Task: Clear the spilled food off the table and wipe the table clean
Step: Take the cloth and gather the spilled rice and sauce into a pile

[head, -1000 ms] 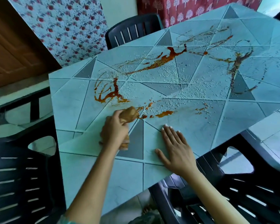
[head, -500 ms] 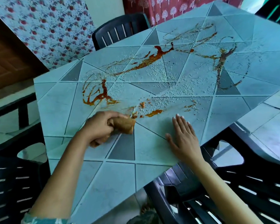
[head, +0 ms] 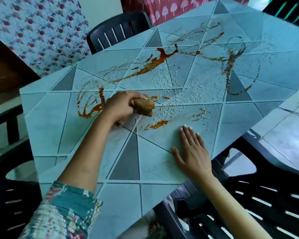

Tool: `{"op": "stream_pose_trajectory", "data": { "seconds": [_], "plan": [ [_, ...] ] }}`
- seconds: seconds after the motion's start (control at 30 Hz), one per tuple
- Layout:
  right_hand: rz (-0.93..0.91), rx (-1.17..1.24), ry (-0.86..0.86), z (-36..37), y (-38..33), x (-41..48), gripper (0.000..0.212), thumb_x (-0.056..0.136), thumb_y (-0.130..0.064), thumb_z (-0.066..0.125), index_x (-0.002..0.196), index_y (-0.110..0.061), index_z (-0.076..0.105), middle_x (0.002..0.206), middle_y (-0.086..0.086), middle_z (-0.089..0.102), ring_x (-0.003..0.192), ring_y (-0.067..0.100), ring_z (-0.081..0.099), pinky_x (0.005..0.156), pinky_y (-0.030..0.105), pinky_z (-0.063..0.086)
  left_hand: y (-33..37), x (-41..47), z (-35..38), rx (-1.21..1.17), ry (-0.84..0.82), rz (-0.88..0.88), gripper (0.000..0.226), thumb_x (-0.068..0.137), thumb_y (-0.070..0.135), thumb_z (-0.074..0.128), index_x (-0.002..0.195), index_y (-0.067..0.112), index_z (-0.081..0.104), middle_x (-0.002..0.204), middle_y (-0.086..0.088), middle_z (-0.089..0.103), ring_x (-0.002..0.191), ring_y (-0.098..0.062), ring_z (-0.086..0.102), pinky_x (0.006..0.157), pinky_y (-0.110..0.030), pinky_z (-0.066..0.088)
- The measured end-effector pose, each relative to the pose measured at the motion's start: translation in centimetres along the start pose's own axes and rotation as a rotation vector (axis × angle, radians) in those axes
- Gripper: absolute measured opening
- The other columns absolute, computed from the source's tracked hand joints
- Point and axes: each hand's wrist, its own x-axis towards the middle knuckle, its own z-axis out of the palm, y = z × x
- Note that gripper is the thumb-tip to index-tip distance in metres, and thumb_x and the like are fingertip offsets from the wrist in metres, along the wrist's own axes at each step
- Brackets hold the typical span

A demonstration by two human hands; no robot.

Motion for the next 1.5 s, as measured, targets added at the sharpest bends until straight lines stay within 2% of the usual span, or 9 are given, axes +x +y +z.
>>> {"op": "stream_pose_trajectory", "data": {
  "seconds": [0.1,0.2,0.47,0.7,0.87,1.0,1.27,1.4,1.5],
  "plan": [
    [0.004,-0.006,-0.004,0.1,-0.1,0.0,0.069,0.09,-0.049,0.032,0.141,-0.004,0.039,0.147,0.012,0.037,0.137,0.026,0.034,0.112,0.035,0.015,-0.8,-1.2,0.8,0.063,-0.177,-0.076,0.064,0.067,-0.006,0.054,0.107,0.043,0.066,0.123,0.008,0.063,0.113,-0.02,0.056,0.095,-0.038,0.046],
    [0.006,-0.005,0.003,0.1,-0.1,0.0,0.069,0.089,-0.049,0.033,0.141,-0.004,0.039,0.147,0.012,0.037,0.137,0.025,0.034,0.112,0.036,0.016,1.8,-0.1,3.2,0.083,-0.072,-0.051,0.065,0.069,-0.008,0.049,0.113,0.038,0.065,0.13,0.009,0.058,0.12,-0.019,0.051,0.093,-0.026,0.041],
    [0.006,-0.012,0.008,0.1,0.0,0.0,0.069,0.09,-0.051,0.032,0.142,-0.006,0.037,0.149,0.01,0.034,0.139,0.022,0.029,0.112,0.036,0.015,4.6,3.4,2.3,-0.222,0.138,0.079,0.054,0.071,0.001,0.071,0.112,0.036,0.066,0.122,0.005,0.064,0.111,-0.018,0.058,0.098,-0.041,0.046],
    [0.016,0.008,0.007,0.2,0.0,0.0,0.069,0.088,-0.05,0.034,0.141,-0.005,0.039,0.149,0.01,0.035,0.138,0.023,0.032,0.112,0.037,0.016,1.6,-2.7,0.2,0.137,-0.304,-0.08,0.068,0.064,-0.008,0.048,0.104,0.044,0.066,0.122,0.003,0.064,0.114,-0.021,0.056,0.095,-0.037,0.046],
    [0.005,0.005,0.0,0.1,0.0,0.0,0.068,0.089,-0.05,0.033,0.141,-0.006,0.04,0.149,0.01,0.035,0.138,0.023,0.032,0.113,0.037,0.015,6.2,2.4,4.4,-0.016,-0.208,0.043,0.062,0.069,-0.006,0.053,0.112,0.036,0.066,0.122,-0.001,0.064,0.113,-0.022,0.058,0.095,-0.036,0.047],
    [0.008,0.018,0.021,-0.1,-0.1,0.0,0.068,0.089,-0.049,0.033,0.139,-0.004,0.042,0.147,0.011,0.038,0.137,0.024,0.034,0.112,0.037,0.016,6.9,3.2,1.8,-0.194,-0.107,0.036,0.048,0.073,-0.007,0.066,0.113,0.019,0.067,0.113,0.0,0.066,0.104,-0.009,0.057,0.084,-0.017,0.04],
    [0.013,0.004,0.01,-0.1,0.0,0.1,0.069,0.088,-0.049,0.033,0.139,-0.003,0.043,0.146,0.012,0.04,0.136,0.025,0.036,0.112,0.036,0.016,6.7,2.8,4.7,-0.014,-0.218,-0.019,0.055,0.061,0.017,0.05,0.108,0.043,0.064,0.118,0.004,0.067,0.111,-0.022,0.059,0.092,-0.041,0.048],
    [0.011,-0.014,-0.022,-0.2,-0.1,-0.1,0.069,0.09,-0.051,0.03,0.14,-0.003,0.041,0.147,0.012,0.038,0.137,0.025,0.034,0.113,0.034,0.013,6.8,1.9,3.9,-0.242,-0.059,0.036,0.047,0.072,-0.001,0.067,0.113,0.022,0.068,0.117,-0.003,0.067,0.112,-0.02,0.059,0.097,-0.035,0.046],
    [0.047,-0.005,-0.007,-0.4,-0.3,-0.1,0.07,0.088,-0.05,0.033,0.138,-0.002,0.043,0.145,0.015,0.04,0.136,0.027,0.036,0.114,0.032,0.01,4.9,0.4,1.4,0.032,-0.232,-0.026,0.055,0.069,-0.002,0.051,0.106,0.034,0.068,0.114,0.002,0.067,0.107,-0.02,0.059,0.092,-0.04,0.049]
  ]
}}
